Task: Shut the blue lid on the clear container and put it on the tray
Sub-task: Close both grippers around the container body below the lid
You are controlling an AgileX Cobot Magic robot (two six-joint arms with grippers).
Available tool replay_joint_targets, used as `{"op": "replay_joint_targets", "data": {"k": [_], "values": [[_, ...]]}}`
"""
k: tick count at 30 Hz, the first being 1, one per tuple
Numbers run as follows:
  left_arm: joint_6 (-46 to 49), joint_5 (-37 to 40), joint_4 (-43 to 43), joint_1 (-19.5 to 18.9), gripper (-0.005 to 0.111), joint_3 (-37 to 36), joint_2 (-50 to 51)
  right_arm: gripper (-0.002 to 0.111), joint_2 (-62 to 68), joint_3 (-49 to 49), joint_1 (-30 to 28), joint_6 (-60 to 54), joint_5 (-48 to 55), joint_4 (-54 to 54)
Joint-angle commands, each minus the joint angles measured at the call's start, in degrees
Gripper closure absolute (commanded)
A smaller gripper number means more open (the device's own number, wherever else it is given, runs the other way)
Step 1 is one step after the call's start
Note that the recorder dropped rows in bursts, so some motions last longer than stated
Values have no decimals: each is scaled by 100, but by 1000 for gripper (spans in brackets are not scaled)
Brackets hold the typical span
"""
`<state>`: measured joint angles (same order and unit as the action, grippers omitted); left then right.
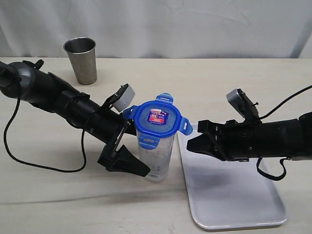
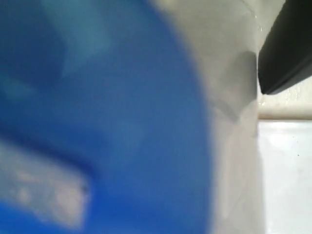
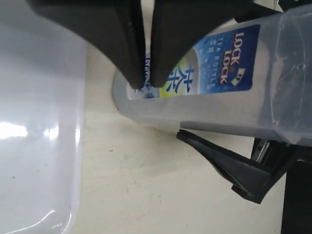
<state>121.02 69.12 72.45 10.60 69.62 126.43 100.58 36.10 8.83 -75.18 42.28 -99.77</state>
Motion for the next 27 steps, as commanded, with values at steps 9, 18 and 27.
{"op": "replay_joint_targets", "data": {"k": [9, 18, 27], "values": [[163, 85, 227, 13, 2, 42, 3, 104, 192, 182, 134, -24, 360, -18], [163, 76, 294, 13, 2, 42, 3, 104, 192, 182, 134, -24, 588, -18], [163, 65, 491, 13, 2, 42, 3, 104, 192, 182, 134, -60, 248, -18]]}}
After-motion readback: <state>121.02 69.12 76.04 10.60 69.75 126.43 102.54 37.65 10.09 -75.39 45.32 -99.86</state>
